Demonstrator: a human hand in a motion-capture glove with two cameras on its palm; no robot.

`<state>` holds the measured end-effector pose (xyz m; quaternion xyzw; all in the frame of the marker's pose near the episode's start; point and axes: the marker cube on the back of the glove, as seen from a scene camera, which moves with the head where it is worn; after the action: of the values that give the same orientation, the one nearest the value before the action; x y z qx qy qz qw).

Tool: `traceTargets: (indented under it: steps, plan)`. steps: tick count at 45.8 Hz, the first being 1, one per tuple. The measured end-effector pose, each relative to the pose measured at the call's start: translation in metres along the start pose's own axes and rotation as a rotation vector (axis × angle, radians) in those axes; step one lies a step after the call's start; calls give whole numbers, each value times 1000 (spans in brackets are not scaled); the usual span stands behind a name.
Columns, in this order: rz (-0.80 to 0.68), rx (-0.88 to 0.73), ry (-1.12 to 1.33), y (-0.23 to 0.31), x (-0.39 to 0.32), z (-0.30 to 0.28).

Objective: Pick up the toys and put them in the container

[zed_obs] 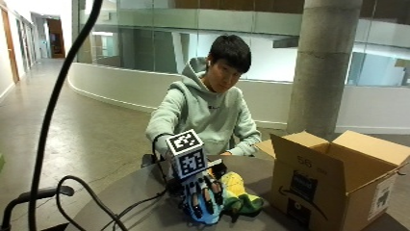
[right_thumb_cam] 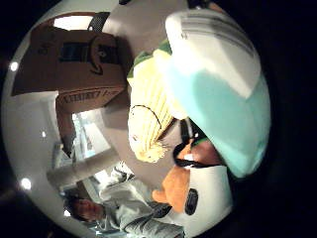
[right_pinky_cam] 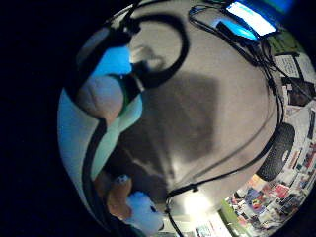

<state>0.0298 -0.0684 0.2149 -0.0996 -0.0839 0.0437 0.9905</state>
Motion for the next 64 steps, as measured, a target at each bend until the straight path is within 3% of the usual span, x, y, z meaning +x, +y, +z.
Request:
traceTargets:
  steps: [9, 17, 32, 42, 51, 64]
  plan:
    - [-2, 101, -33, -4, 4, -2]
    - [-7, 18, -7, 10, -1, -24]
    - [-175, 50, 48, 61, -82, -149]
    - [-300, 279, -43, 87, -185, -219]
    - [-433, 556, -184, 74, -278, -228]
    - [-451, 253, -111, 33, -352, -169]
